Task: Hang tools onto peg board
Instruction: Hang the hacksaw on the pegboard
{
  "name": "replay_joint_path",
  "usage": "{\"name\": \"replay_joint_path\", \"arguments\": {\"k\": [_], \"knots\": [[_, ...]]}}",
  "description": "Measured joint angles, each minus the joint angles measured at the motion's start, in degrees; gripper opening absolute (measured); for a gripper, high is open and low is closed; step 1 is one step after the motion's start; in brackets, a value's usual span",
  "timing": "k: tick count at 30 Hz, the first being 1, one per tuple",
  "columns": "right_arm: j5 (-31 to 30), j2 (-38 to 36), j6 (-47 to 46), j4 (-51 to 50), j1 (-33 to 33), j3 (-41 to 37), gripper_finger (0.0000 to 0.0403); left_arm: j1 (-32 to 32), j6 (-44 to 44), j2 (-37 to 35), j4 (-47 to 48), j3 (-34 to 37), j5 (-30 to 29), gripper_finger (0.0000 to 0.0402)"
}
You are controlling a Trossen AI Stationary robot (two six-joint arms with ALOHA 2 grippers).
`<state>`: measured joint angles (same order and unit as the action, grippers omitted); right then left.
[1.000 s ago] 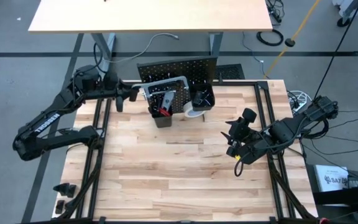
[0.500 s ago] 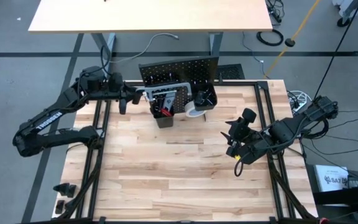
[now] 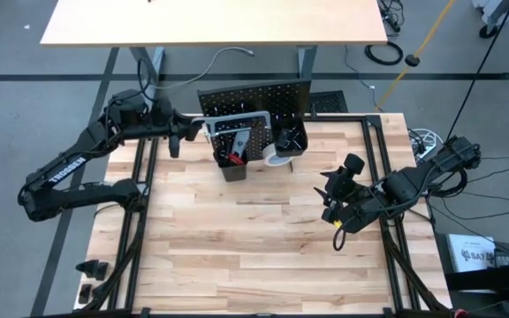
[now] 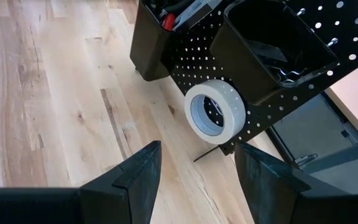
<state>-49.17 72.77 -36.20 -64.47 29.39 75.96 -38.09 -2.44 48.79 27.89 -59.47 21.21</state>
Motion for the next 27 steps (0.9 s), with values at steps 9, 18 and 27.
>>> {"name": "replay_joint_path", "arguments": {"k": [9, 18, 27], "knots": [[0.0, 0.0, -0.02, 0.0, -0.02, 0.0, 0.0196, 2.51, -0.94, 3.93, 3.41, -1.47, -1.2, 0.0065], [0.02, 0.0, 0.17, 0.0, -0.02, 0.0, 0.0196, 3.78, -0.93, 4.44, 2.63, -1.36, -3.63, 0.0065], [0.02, 0.0, 0.11, 0.0, -0.01, 0.0, 0.0196, 3.78, -0.79, 4.44, 2.41, -1.36, -4.99, 0.011]]}}
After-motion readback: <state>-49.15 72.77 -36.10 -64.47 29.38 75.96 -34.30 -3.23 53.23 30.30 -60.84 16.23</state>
